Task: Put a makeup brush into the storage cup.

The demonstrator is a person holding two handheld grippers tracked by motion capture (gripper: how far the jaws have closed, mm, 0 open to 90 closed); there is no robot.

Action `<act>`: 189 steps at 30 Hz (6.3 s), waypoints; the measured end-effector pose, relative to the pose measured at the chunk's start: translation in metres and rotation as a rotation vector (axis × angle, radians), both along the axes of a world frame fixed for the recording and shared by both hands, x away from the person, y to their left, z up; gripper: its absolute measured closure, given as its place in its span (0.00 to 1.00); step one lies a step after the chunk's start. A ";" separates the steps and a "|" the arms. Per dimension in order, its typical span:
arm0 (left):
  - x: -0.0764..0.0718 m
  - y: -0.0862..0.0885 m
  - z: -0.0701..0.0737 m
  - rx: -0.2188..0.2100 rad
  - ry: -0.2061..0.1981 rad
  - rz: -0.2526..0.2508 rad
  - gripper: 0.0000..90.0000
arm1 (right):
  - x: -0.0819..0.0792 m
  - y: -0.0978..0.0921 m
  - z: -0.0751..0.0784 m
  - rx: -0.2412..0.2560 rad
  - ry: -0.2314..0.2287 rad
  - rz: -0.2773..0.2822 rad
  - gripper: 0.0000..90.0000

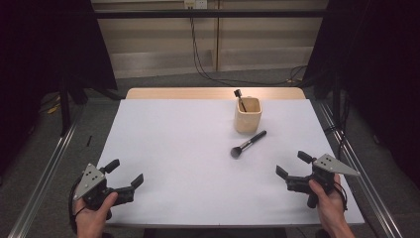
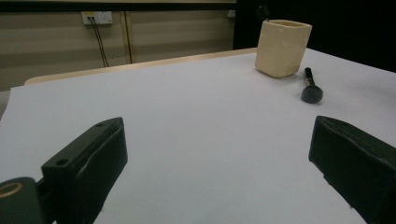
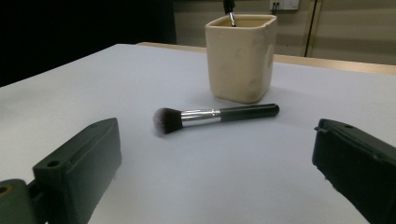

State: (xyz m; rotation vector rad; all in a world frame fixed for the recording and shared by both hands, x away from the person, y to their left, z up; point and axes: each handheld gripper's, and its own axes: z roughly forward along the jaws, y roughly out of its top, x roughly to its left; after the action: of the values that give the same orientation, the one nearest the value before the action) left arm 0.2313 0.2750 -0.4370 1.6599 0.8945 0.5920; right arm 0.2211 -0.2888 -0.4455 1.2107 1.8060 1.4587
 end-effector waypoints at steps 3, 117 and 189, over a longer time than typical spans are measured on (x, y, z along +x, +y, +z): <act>-0.001 0.001 0.001 -0.001 -0.002 0.010 0.05 | 0.003 0.002 0.001 0.002 -0.002 0.016 0.01; 0.010 -0.004 -0.002 0.056 0.007 -0.010 0.04 | 0.168 0.079 0.021 -0.678 0.460 0.628 0.13; 0.011 -0.007 -0.003 0.076 0.024 -0.041 0.03 | 0.194 0.108 -0.006 -0.869 0.605 0.815 0.81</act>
State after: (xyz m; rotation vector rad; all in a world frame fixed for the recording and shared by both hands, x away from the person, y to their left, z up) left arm 0.2422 0.2681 -0.4402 1.7530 0.8621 0.5852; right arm 0.4154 -0.1812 -0.4519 0.4594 3.0968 0.3992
